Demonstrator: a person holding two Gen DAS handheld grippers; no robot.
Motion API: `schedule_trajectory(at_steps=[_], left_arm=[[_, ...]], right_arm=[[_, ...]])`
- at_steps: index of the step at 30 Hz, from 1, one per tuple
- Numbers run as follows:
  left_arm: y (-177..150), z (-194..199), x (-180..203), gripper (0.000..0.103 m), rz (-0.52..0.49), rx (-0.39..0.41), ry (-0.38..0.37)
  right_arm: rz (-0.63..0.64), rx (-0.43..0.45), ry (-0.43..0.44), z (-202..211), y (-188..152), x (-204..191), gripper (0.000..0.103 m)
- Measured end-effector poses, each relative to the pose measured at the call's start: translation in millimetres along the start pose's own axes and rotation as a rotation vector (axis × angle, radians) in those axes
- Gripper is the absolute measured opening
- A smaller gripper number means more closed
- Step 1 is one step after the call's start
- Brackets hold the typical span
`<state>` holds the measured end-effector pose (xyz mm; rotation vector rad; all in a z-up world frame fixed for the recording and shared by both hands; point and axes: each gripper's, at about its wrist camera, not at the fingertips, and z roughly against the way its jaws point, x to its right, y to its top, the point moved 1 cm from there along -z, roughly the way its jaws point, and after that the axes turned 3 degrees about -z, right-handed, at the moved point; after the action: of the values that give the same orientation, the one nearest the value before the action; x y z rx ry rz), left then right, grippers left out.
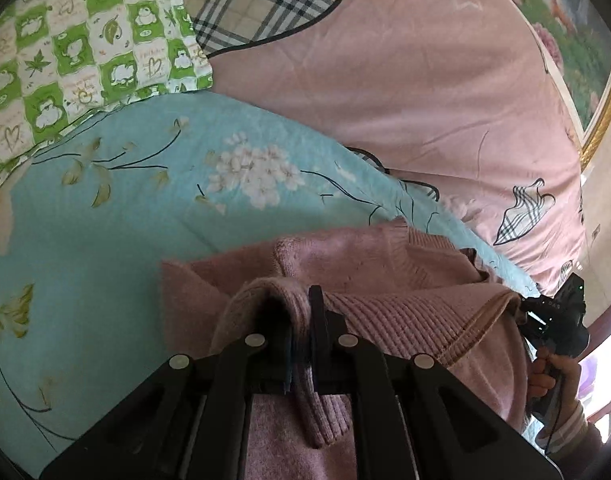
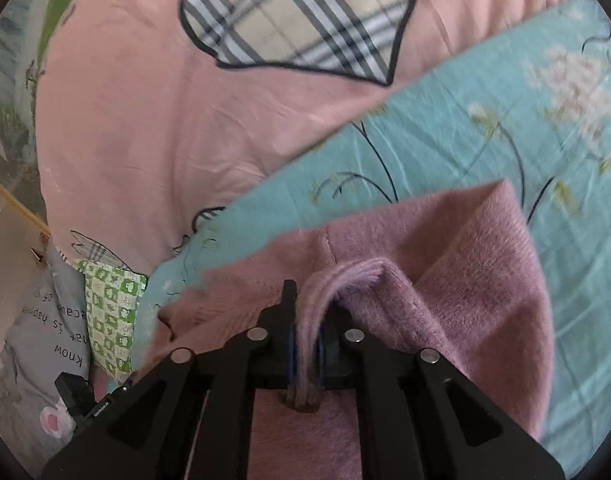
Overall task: Fold small clothes
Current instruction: 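Lift the hem with both grippers and fold it toward the collar, then open both grippers to release the folded hem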
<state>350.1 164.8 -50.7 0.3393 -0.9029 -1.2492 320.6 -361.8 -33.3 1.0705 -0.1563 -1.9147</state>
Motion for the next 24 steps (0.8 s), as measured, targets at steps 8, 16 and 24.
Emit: schedule_trajectory(at_steps=[8, 16, 24], left_arm=[[2, 46, 6, 0.015, -0.026, -0.004, -0.004], [-48, 78, 60, 0.021, -0.148, -0.070, -0.123], [-96, 32, 127, 0.025, -0.261, -0.246, -0.254]], right_arm=[[-0.017, 0.080, -0.007, 46, 7, 5, 0.047], [0.114, 0.082, 0.075, 96, -32, -17, 0.047], [0.386, -0.192, 0.152, 62, -100, -65, 0.047]])
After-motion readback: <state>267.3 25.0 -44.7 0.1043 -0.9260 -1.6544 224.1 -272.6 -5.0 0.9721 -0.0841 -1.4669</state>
